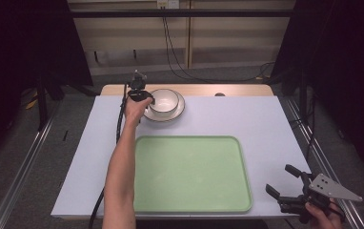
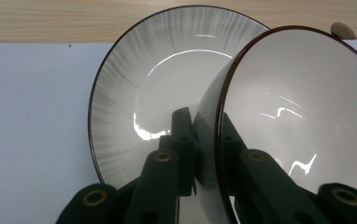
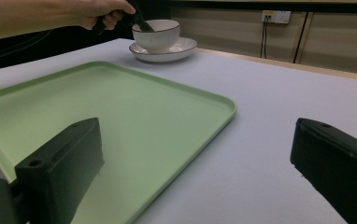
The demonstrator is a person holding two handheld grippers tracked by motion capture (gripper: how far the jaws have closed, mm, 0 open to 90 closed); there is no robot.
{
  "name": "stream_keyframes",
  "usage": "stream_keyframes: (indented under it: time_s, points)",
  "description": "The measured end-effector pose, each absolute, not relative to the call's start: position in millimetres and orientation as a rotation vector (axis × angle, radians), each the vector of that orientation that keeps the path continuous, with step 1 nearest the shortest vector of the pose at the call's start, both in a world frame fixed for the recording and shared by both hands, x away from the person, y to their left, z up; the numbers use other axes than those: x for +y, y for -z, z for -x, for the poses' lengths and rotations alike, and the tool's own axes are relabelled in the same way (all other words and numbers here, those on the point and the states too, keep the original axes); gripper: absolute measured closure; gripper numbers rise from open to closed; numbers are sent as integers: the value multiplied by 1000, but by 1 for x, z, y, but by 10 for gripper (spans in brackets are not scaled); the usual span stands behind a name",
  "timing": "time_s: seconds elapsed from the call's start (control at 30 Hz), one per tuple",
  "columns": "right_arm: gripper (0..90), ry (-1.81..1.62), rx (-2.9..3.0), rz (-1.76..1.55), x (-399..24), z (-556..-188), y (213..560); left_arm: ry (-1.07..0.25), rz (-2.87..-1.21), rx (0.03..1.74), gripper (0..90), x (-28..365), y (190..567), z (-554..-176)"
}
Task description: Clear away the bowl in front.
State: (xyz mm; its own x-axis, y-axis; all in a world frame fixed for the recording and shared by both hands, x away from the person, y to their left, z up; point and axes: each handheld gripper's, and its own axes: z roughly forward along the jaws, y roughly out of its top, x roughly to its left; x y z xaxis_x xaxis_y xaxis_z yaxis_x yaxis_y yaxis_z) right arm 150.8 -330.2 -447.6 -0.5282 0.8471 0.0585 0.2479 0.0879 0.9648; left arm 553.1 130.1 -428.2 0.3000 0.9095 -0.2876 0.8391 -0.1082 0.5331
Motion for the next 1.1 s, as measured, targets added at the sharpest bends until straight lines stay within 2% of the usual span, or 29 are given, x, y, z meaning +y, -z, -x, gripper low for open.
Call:
stream_keyframes:
  time_s: [1.1]
  points:
    - [22, -1458, 1825, -1060, -330, -150, 447, -182, -1923, 1479, 826, 140, 392, -534]
